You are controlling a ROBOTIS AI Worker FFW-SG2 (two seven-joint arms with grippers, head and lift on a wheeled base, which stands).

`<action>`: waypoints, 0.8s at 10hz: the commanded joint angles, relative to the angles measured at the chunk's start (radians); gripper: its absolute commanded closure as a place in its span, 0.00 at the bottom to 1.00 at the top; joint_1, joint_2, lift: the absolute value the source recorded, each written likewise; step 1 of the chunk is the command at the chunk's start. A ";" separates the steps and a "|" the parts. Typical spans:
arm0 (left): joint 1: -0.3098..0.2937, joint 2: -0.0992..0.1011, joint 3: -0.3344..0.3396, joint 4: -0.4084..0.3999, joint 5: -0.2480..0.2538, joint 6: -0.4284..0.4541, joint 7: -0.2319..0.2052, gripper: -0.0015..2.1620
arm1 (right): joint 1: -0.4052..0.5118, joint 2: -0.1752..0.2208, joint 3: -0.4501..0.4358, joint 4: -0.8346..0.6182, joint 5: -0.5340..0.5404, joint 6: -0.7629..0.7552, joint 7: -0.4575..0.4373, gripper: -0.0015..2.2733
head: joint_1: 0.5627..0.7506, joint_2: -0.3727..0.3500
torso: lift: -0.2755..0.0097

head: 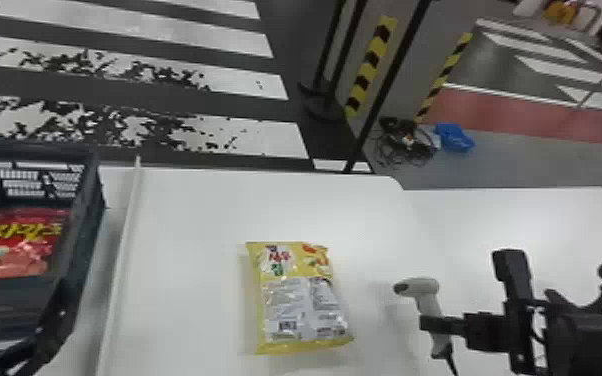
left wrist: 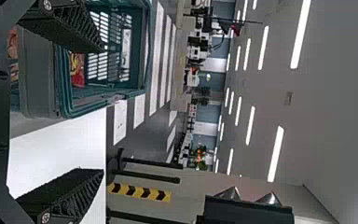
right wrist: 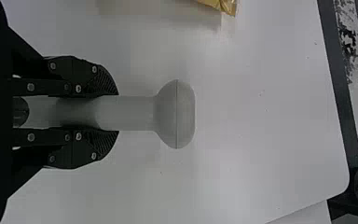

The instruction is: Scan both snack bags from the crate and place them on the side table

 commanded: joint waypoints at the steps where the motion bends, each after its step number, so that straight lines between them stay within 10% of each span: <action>1: 0.000 0.001 -0.001 0.001 0.001 0.000 -0.001 0.04 | 0.061 0.025 -0.036 -0.114 -0.034 0.055 0.003 0.99 | 0.70 0.03 | 0.63; 8: 0.000 0.005 -0.003 0.001 0.010 -0.009 -0.002 0.04 | 0.172 0.117 -0.061 -0.482 -0.106 0.290 0.026 0.99 | 0.70 0.06 | 0.63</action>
